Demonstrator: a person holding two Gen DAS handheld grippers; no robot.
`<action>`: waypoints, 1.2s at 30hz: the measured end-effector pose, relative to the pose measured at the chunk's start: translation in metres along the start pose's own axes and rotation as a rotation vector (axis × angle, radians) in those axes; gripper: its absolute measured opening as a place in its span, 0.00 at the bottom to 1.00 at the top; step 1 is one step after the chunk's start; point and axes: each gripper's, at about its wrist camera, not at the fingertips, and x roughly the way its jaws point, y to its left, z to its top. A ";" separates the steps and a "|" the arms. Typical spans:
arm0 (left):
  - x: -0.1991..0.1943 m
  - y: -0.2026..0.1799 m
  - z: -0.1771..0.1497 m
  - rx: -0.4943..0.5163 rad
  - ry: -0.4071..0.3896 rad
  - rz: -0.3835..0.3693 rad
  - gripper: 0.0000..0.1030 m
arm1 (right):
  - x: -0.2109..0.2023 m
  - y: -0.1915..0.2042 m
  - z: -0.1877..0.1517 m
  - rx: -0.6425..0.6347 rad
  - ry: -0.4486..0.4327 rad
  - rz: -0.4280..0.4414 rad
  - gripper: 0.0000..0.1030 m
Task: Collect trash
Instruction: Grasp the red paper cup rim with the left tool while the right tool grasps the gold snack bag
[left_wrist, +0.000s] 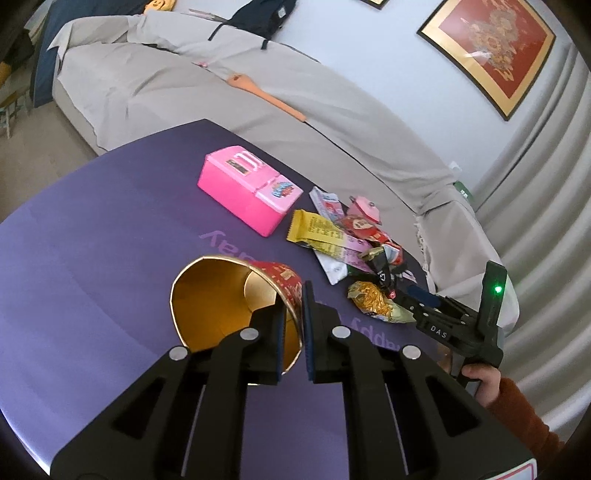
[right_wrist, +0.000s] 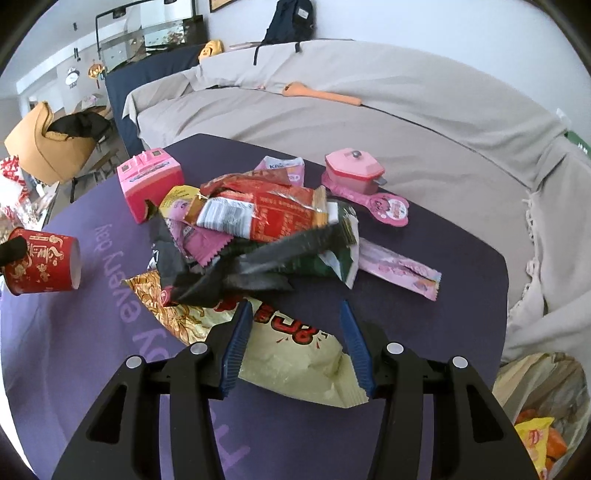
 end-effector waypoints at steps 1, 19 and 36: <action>0.001 -0.002 -0.001 0.005 0.004 -0.003 0.07 | -0.001 -0.003 -0.002 0.018 0.008 0.016 0.46; 0.004 -0.022 -0.013 0.062 0.038 -0.010 0.25 | -0.022 -0.012 -0.043 0.087 0.140 0.256 0.71; 0.008 -0.038 -0.024 0.100 0.071 0.005 0.33 | -0.057 0.028 -0.038 -0.290 0.015 0.060 0.71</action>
